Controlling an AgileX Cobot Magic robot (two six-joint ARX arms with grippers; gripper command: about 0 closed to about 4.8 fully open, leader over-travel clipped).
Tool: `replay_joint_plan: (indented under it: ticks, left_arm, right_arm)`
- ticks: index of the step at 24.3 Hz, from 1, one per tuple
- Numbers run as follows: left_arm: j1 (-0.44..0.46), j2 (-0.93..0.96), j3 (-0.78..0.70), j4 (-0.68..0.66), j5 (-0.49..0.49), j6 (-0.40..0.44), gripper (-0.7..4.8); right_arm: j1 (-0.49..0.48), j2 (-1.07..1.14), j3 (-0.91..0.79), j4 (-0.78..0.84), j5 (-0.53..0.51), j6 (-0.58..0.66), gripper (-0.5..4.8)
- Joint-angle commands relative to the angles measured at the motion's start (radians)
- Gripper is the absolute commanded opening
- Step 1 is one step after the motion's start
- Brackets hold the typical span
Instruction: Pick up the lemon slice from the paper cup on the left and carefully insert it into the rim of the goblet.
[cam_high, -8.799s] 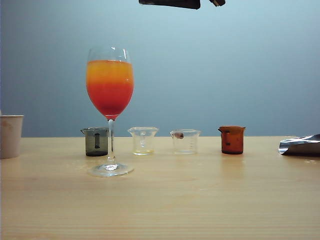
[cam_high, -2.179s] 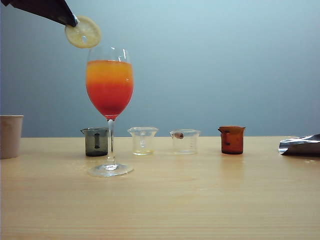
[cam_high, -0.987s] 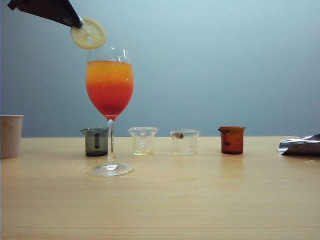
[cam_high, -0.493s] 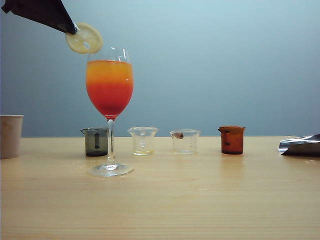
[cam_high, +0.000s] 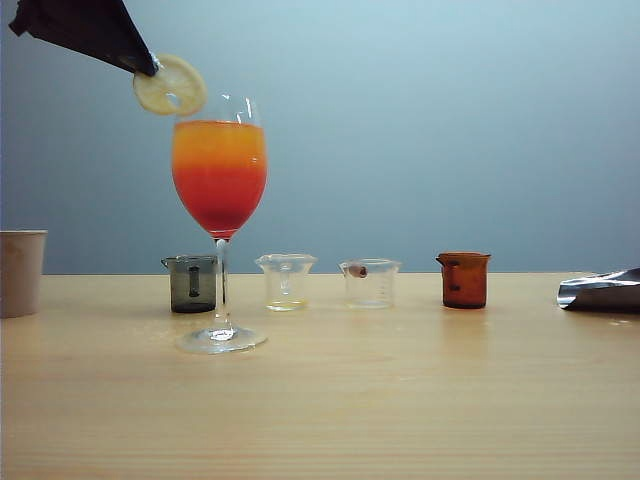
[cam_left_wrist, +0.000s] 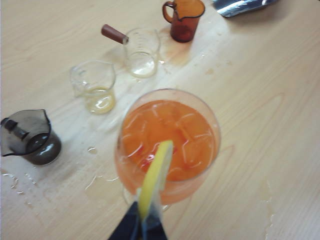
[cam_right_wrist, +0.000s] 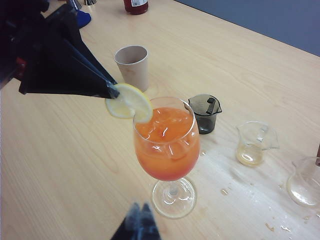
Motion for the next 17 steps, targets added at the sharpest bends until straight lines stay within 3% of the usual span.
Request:
replay_joint_plan:
  ticks: [1, 17]
  left_arm:
    - [-0.003, 0.008, 0.004, 0.014, 0.015, 0.008, -0.06]
    - [-0.032, 0.029, 0.003, 0.067, -0.012, 0.008, -0.06]
  right_arm:
    - [0.001, -0.003, 0.006, 0.021, 0.002, -0.001, -0.05]
    - [0.000, -0.003, 0.006, 0.025, 0.002, -0.023, -0.05]
